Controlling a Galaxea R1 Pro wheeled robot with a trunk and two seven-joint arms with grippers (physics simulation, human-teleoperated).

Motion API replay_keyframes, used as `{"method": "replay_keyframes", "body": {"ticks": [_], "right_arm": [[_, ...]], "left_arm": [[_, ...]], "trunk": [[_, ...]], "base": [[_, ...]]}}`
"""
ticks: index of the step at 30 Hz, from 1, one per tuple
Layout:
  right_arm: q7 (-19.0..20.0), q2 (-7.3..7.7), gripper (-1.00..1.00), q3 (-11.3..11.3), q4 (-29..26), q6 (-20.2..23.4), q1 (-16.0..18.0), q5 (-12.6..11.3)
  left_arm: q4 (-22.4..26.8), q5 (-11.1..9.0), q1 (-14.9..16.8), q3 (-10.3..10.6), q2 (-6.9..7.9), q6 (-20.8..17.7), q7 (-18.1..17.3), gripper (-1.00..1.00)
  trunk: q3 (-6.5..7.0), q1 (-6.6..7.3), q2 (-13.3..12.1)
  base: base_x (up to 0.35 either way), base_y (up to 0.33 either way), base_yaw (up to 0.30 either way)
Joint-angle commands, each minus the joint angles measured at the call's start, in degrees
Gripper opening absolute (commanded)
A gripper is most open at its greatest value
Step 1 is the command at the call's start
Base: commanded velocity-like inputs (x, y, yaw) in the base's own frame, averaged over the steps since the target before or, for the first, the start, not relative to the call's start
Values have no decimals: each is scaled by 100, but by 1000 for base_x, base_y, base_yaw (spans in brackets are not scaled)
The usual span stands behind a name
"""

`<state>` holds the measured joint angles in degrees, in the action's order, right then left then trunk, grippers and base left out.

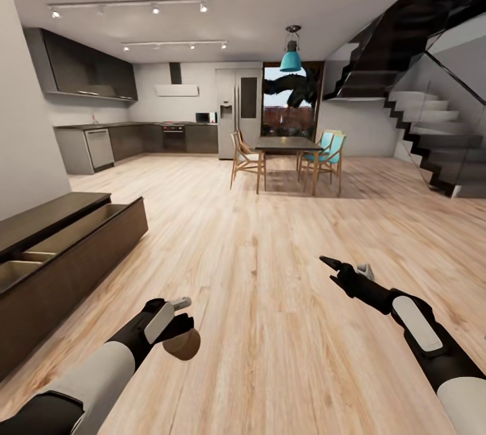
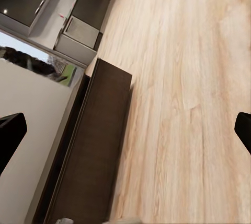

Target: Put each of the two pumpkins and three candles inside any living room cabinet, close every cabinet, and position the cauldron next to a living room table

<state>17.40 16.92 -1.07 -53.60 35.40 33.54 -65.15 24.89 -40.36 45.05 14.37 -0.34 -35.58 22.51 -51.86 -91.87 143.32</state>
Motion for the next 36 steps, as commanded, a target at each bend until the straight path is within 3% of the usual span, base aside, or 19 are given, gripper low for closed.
{"method": "replay_keyframes", "body": {"ticks": [1,15,21,29,36], "right_arm": [[4,5,100,-10,0,11,3,-38],[-6,14,100,-7,41,20,3,-126],[-9,14,100,-9,42,20,3,-129],[-8,14,100,-7,42,20,3,-129],[-3,14,100,-7,42,12,3,-129]], "left_arm": [[11,-51,4,51,6,-10,69,-100],[8,-51,4,84,2,-10,69,-100],[15,-56,4,84,6,-10,69,-100],[40,-79,4,83,-5,-19,62,-100],[42,-62,4,84,-49,-19,68,-100]], "trunk": [[-6,-2,3],[-59,-2,3],[-114,-2,3],[2,19,-8],[123,167,-278]], "base": [[310,0,0],[309,0,0],[94,0,0],[5,0,0],[0,0,0]]}}
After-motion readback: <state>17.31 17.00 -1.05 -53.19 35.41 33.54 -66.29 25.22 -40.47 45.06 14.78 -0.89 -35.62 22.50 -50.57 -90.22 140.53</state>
